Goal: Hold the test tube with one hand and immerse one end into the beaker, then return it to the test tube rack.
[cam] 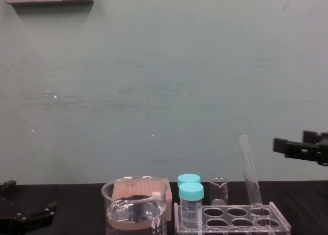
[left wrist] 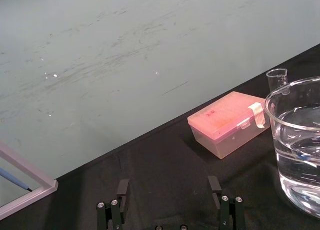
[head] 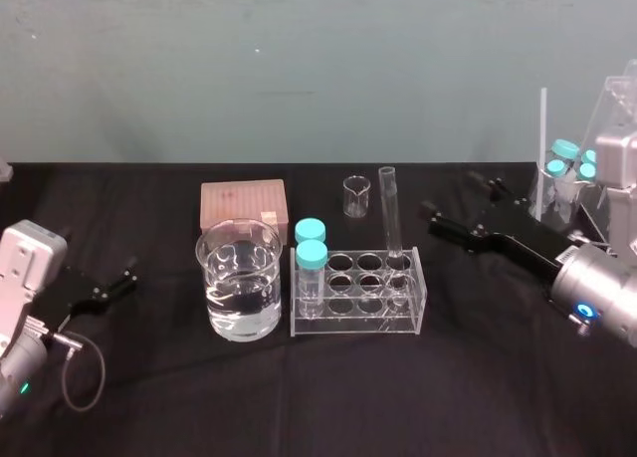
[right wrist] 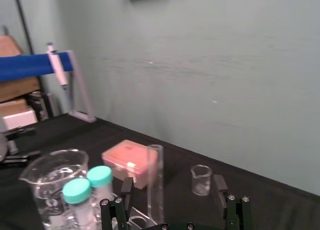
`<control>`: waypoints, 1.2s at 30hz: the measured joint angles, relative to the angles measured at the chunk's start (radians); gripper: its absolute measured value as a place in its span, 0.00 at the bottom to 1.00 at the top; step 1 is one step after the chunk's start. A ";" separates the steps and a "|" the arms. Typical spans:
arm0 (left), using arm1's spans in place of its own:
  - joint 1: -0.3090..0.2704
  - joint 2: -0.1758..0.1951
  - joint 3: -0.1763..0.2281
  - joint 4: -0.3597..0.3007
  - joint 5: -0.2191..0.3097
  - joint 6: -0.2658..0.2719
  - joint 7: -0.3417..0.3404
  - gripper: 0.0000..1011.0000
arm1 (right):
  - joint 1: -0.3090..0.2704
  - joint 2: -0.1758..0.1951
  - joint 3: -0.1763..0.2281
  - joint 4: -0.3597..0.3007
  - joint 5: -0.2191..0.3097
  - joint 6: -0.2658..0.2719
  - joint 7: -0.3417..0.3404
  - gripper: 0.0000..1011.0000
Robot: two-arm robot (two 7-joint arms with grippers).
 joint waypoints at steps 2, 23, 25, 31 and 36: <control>0.000 0.000 0.000 0.000 0.000 0.000 0.000 0.99 | 0.012 -0.005 -0.006 0.005 -0.004 0.004 0.016 0.99; 0.000 0.000 0.000 0.000 0.000 0.000 0.000 0.99 | 0.139 -0.087 -0.070 0.145 -0.093 0.035 0.110 0.99; 0.000 0.000 0.000 0.000 0.000 0.000 0.000 0.99 | 0.153 -0.096 -0.077 0.167 -0.101 0.036 0.115 0.99; 0.000 0.000 0.000 0.000 0.000 0.000 0.000 0.99 | 0.186 -0.120 -0.089 0.221 -0.120 0.036 0.125 0.99; 0.000 0.000 0.000 0.000 0.000 0.000 0.000 0.99 | 0.207 -0.137 -0.097 0.260 -0.132 0.036 0.134 0.99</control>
